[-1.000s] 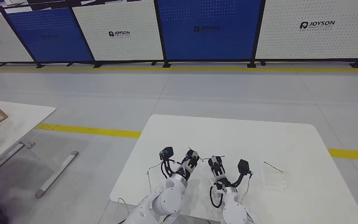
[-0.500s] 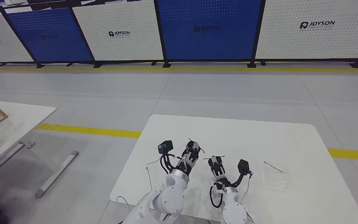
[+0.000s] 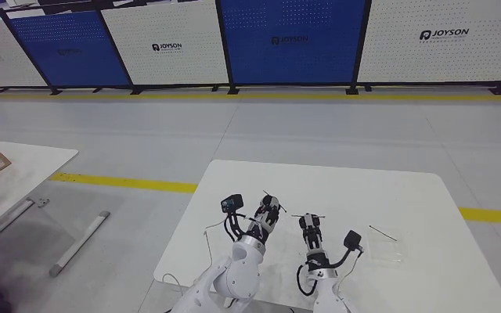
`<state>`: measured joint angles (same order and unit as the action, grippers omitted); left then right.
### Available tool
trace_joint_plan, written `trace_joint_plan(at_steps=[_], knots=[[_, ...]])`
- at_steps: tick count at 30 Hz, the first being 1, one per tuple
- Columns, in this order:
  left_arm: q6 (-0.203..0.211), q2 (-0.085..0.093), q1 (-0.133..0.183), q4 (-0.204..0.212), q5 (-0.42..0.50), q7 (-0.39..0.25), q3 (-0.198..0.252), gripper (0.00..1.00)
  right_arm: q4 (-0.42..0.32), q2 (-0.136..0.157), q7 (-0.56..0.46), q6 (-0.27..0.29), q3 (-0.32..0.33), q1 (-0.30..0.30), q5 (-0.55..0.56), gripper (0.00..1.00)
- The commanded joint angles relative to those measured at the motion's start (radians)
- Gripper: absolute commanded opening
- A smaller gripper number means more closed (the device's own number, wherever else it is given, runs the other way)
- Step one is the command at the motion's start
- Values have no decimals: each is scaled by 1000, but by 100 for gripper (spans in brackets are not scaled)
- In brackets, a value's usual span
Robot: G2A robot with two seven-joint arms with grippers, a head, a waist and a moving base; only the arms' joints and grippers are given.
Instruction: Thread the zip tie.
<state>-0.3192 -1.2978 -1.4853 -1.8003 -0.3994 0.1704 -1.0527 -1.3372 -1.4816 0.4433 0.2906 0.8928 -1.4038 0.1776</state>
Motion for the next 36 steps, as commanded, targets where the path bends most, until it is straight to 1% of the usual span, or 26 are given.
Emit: trace_joint_plan(at_steps=[1, 3, 11, 13, 17, 19, 23, 25, 27, 31, 36], knots=[[0, 0, 0, 0, 0, 0, 0, 0, 18, -5, -1, 20, 0, 11, -23, 0], [0, 0, 0, 0, 0, 0, 0, 0, 44, -11, -35, 30, 1, 28, -69, 0], [0, 0, 0, 0, 0, 0, 0, 0, 44, -11, -35, 30, 1, 28, -69, 0], [0, 0, 0, 0, 0, 0, 0, 0, 15, -12, -51, 48, 2, 15, -85, 0], [0, 0, 0, 0, 0, 0, 0, 0, -15, -19, 22, 49, -11, -4, -11, 0], [0, 0, 0, 0, 0, 0, 0, 0, -10, -24, 69, 44, -19, -4, 33, 0], [0, 0, 0, 0, 0, 0, 0, 0, 16, -41, 162, -11, -44, 6, 107, 0], [0, 0, 0, 0, 0, 0, 0, 0, 26, -48, 179, -29, -51, 10, 122, 0], [0, 0, 0, 0, 0, 0, 0, 0, 30, -52, 184, -34, -54, 9, 126, 0], [0, 0, 0, 0, 0, 0, 0, 0, 22, -54, 160, -11, -43, -2, 115, 0], [0, 0, 0, 0, 0, 0, 0, 0, 9, -53, 147, -7, -27, -20, 135, 0]])
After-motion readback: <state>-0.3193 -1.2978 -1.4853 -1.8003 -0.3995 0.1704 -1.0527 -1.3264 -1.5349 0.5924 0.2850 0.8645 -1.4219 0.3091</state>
